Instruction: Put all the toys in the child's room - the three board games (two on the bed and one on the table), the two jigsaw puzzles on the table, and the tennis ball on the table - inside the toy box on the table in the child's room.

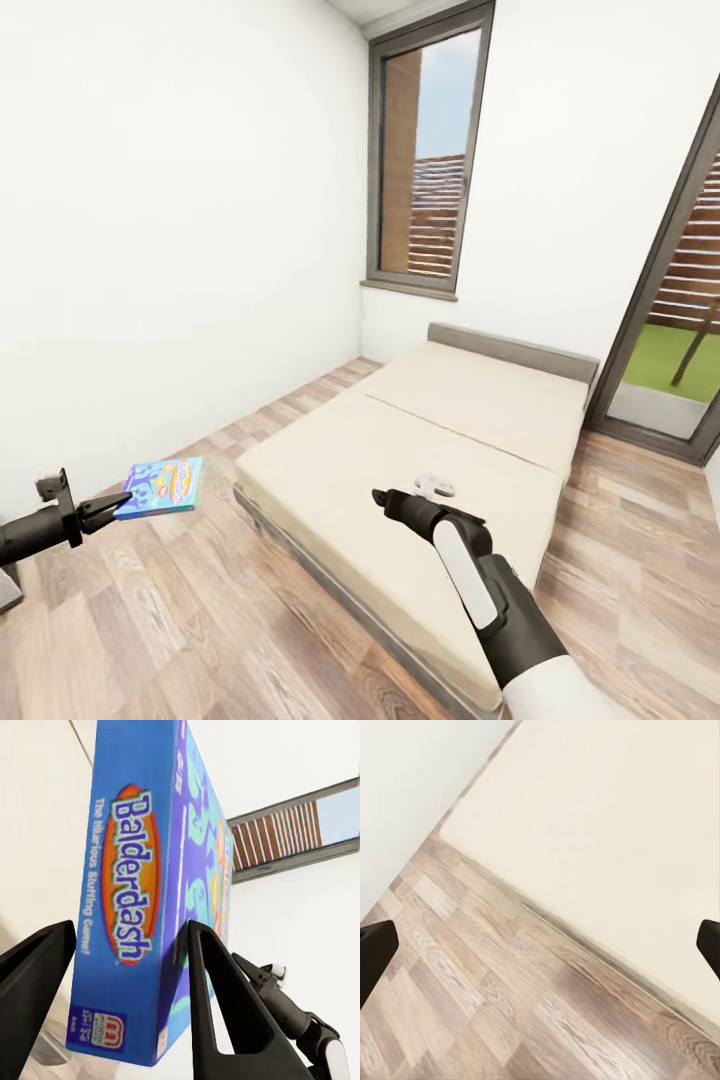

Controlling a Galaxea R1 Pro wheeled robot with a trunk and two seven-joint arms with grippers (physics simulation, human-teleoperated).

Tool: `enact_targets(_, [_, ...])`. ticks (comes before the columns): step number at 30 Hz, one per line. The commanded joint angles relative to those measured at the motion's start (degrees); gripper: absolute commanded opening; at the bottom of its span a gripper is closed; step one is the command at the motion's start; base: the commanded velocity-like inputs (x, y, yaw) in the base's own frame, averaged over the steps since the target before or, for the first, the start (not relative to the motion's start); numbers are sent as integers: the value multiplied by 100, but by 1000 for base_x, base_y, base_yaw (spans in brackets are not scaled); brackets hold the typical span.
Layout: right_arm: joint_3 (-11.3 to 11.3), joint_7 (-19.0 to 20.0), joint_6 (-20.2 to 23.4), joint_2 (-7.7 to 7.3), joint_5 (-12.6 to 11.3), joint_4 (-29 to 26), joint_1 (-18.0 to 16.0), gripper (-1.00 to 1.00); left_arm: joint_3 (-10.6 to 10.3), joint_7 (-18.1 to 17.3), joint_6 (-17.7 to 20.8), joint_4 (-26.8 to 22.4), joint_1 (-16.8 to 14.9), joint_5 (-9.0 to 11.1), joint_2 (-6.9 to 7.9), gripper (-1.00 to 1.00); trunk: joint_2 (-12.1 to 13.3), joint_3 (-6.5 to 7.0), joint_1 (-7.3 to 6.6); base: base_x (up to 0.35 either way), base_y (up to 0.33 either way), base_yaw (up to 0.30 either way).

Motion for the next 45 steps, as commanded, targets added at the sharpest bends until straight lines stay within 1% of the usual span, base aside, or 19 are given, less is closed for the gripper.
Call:
enact_targets(1, [12, -56, -8, 0, -61, -2, -4, 100, 8, -10, 58, -1, -6, 13, 2, -100, 37, 12, -22, 0, 0, 291])
enact_targets(19, [25, -56, -34, 3, -67, 108, -4, 100, 10, -15, 32, 0, -6, 19, 4, -100, 759, 335, -418, 0, 0, 291])
enact_targets(27, [26, -56, -29, 81, -53, 174, -4, 100, 9, -16, 31, -1, -6, 19, 3, -100, 1080, 478, -593, 0, 0, 291])
enact_targets(45, [26, -56, -28, 91, -52, 231, -4, 100, 8, -13, 22, -3, -6, 19, -7, -100, 1802, 801, -989, 0, 0, 292])
